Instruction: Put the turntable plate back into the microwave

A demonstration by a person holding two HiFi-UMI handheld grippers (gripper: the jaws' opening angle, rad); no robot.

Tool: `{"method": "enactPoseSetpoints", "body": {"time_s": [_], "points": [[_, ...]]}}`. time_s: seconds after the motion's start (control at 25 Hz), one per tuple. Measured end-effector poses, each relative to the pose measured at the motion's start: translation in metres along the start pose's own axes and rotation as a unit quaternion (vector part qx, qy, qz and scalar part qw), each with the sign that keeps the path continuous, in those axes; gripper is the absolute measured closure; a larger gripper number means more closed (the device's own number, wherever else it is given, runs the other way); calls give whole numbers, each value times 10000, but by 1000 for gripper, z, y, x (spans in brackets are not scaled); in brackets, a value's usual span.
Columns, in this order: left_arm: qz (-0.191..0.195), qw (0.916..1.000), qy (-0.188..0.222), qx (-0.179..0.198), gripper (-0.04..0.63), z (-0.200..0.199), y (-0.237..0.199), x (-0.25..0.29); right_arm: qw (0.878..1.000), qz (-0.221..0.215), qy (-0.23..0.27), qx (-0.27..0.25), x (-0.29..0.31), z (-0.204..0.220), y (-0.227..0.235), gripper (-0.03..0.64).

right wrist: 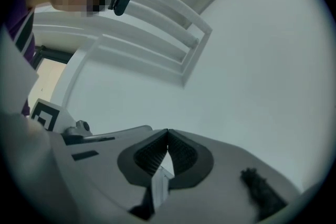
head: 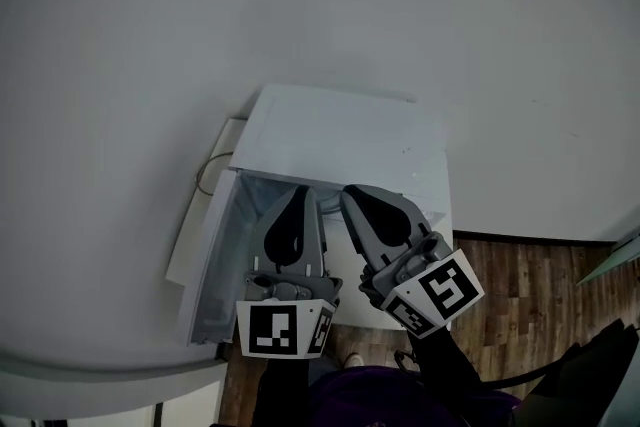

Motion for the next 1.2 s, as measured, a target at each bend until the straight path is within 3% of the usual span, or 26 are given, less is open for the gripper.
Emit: {"method": "enactPoseSetpoints", "body": {"time_s": [0.16,1.2], "points": [[30,9998,70,161,589,-6,10,-1,9995,11,91,-287,-7,-6,2,606],[36,9998,149,142,589,-11,15,-11,9984,232,311,-417,-27,-17,4,606]]}}
Point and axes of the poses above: the fingertips, and each gripper's own axes: x forward along the fingers, y to its right, z out of its underside, the point moved 10 cm from there along -x, backward along the fingers, and after that the axes turned 3 degrees about -x, right-handed, at the moved point
